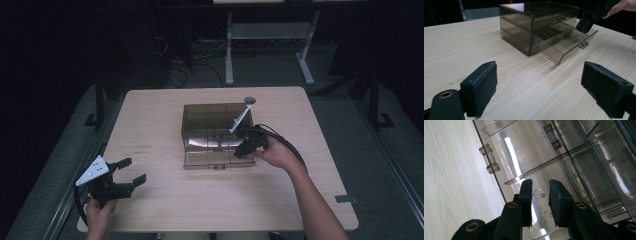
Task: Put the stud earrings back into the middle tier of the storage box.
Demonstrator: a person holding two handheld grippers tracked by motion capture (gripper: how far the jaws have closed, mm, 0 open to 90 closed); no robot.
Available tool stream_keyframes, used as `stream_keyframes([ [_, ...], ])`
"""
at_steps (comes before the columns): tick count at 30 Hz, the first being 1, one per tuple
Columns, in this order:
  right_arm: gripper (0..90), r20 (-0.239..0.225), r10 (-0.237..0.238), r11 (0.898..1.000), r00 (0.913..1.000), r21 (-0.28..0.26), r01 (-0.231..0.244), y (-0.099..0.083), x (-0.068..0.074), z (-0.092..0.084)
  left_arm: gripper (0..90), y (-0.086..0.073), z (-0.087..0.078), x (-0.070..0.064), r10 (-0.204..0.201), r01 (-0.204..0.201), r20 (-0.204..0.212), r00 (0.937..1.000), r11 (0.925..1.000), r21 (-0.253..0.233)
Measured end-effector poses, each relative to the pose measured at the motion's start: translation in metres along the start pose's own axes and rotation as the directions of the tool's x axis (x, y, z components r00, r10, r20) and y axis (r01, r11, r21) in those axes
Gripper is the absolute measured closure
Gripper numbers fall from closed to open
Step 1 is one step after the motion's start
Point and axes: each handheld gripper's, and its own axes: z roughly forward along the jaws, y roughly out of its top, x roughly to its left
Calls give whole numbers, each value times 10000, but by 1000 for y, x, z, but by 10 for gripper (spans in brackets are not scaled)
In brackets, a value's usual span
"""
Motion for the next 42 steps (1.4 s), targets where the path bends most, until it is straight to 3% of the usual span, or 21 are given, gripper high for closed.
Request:
stream_keyframes([
  [21,624,-85,352,9985,9993,-412,-355,-9,-2,-15,129,0,1,-1,-17,17,23,10000,10000,16],
  [42,578,61,593,9938,9982,-941,-584,-31,1,-38,129,1,3,-2,45,-46,90,9999,10000,62],
])
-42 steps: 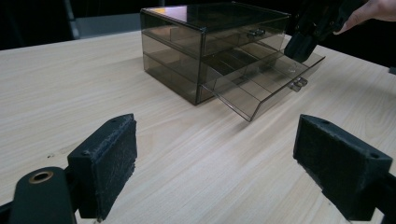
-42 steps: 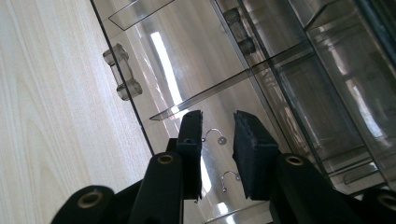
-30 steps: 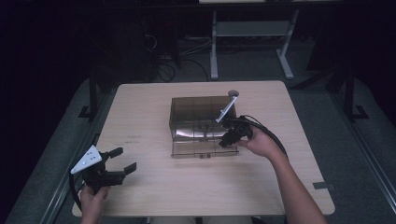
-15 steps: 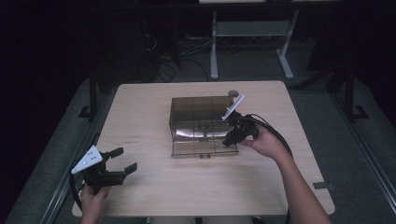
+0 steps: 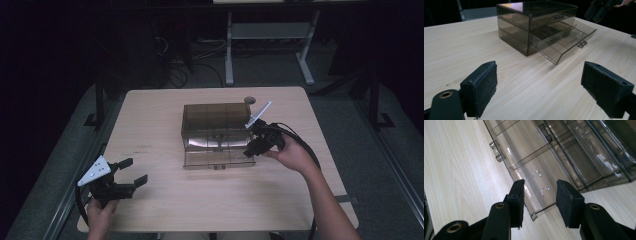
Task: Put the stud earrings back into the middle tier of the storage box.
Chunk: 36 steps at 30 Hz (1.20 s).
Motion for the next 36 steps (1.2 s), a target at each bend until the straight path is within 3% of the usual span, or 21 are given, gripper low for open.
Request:
stream_keyframes([
  [20,544,216,243,9993,9995,-301,-236,-30,4,-16,129,0,1,0,27,-27,8,10000,10000,91],
  [27,535,209,532,9981,9984,-319,-526,-44,7,-18,129,0,1,-1,22,-22,1,10000,10000,77],
  [36,521,267,475,9981,9985,-405,-464,-60,13,-22,129,-1,1,-1,9,-9,-3,10000,10000,73],
])
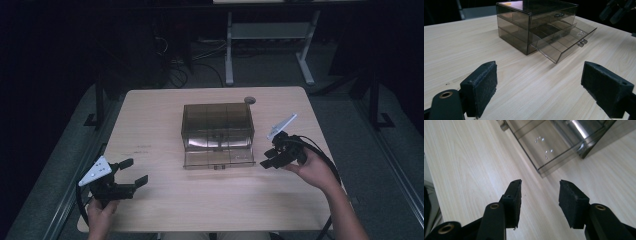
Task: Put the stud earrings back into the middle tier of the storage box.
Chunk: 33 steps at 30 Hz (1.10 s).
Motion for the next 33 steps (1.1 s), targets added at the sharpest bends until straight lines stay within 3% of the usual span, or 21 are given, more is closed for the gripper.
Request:
stream_keyframes([
  [18,488,-43,517,9985,9987,-175,-517,-46,8,4,129,-1,1,-1,40,-40,-3,10000,10000,78],
  [33,458,-152,682,9959,9976,-581,-690,-80,29,11,129,-1,2,-1,62,-62,-7,10000,9999,128],
])
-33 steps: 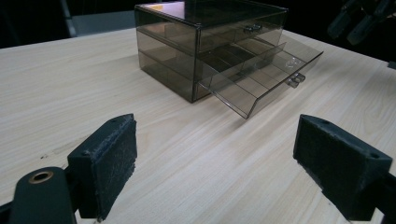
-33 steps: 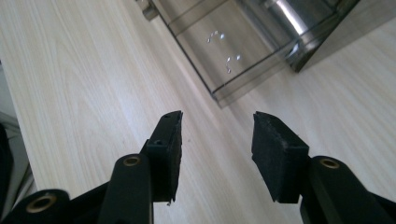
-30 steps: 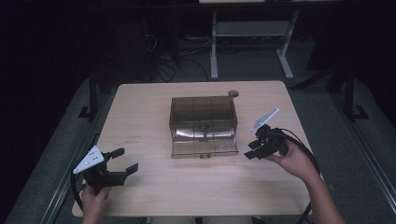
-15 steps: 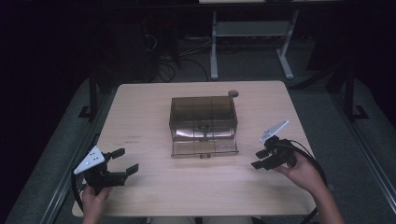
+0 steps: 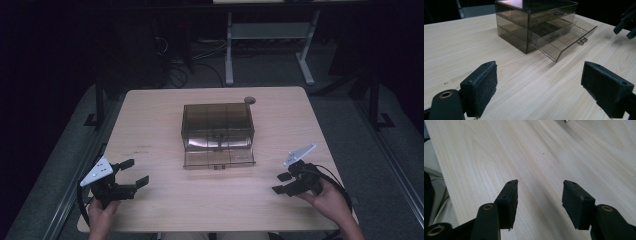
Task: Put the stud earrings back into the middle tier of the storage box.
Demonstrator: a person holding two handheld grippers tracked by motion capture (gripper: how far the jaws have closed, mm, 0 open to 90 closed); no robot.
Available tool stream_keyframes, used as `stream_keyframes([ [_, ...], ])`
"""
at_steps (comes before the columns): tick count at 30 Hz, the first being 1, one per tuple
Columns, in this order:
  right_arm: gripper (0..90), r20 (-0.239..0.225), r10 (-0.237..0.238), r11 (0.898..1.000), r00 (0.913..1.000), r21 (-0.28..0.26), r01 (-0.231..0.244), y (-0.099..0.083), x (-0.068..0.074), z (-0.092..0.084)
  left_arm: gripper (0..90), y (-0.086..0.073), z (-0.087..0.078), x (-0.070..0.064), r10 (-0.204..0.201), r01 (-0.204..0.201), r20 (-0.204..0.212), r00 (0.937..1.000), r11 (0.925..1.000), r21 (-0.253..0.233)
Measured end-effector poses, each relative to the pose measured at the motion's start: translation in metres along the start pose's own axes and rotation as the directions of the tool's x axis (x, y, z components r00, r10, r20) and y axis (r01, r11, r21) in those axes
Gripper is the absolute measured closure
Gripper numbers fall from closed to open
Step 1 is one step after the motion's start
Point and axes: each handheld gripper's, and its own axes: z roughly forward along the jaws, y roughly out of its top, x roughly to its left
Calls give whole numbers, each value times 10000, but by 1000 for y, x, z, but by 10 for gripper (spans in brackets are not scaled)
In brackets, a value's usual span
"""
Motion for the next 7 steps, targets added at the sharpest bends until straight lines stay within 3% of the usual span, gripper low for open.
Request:
stream_keyframes([
  [7,425,310,108,9990,9995,-427,-95,-16,15,-3,129,1,1,-1,28,-28,21,10000,10000,56],
])
